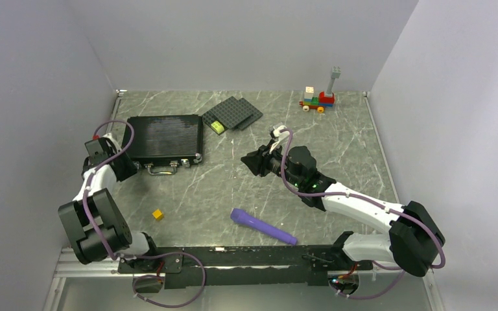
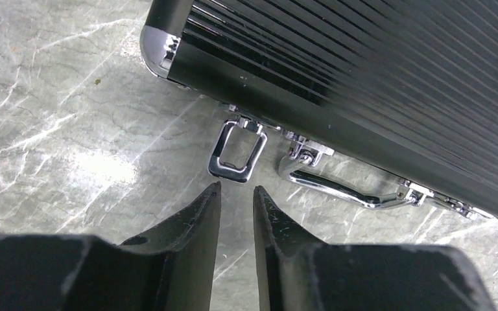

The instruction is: Pack up texas hold em set

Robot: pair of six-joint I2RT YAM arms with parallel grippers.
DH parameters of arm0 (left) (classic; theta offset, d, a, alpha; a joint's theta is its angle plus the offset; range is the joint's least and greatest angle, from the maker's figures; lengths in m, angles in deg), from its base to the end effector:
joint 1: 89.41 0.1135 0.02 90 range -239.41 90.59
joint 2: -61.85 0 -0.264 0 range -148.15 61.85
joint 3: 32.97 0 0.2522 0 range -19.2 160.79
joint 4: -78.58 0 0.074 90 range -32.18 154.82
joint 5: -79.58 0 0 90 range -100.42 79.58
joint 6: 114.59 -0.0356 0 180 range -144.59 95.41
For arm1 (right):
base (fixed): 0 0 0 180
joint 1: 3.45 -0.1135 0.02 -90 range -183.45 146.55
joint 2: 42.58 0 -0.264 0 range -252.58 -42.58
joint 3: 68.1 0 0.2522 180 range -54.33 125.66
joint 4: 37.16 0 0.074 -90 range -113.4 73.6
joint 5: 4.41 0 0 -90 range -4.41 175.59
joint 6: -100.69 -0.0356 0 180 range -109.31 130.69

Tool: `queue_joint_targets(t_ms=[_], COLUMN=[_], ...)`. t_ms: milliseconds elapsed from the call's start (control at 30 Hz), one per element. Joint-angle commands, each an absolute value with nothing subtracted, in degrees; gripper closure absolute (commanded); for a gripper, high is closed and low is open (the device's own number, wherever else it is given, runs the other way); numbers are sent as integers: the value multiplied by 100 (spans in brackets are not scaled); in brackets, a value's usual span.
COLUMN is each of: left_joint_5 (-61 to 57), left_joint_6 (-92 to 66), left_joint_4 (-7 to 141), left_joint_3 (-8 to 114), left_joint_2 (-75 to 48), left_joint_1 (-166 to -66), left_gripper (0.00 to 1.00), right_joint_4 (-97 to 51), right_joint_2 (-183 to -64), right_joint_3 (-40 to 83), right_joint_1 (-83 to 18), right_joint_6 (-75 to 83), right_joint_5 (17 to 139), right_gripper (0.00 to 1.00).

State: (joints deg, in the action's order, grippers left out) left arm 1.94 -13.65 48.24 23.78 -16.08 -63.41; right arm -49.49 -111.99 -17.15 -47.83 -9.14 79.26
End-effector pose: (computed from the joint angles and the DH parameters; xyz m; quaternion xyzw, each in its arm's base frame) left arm 0.2439 0.1105 0.1954 -0.2637 0.9015 -0.0578 0.3381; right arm 0.1939 0.1952 0.2691 -0.1940 0.7179 0.3894 0.5434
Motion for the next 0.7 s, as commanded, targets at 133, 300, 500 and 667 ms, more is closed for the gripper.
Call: queue_joint_targets(t_ms=[133, 300, 500, 667], left_joint_5=[215, 199, -9, -198], left_joint_6=[-1598, -1595, -1518, -1551], left_joint_4=[4862, 4808, 4656, 4777], left_joint_3=[2779, 2796, 2811, 2627], left_joint_2=[-2066, -2073, -1860, -1215], left_joint_1=[-6349, -6352, -6360, -6493], left_gripper=[72, 74, 74, 71], right_joint_4=[-5126, -5101, -5092, -5087], right_joint_2=[-11175, -11186, -11210, -11286], right_joint_3=[-1697, -1686, -1672, -1654], right_joint_1=[-4764, -4754, -4747, -4720], right_joint_6=[-874, -855, -854, -851], right_joint_5=[7882, 7913, 7895, 7893], right_gripper=[63, 63, 62, 62])
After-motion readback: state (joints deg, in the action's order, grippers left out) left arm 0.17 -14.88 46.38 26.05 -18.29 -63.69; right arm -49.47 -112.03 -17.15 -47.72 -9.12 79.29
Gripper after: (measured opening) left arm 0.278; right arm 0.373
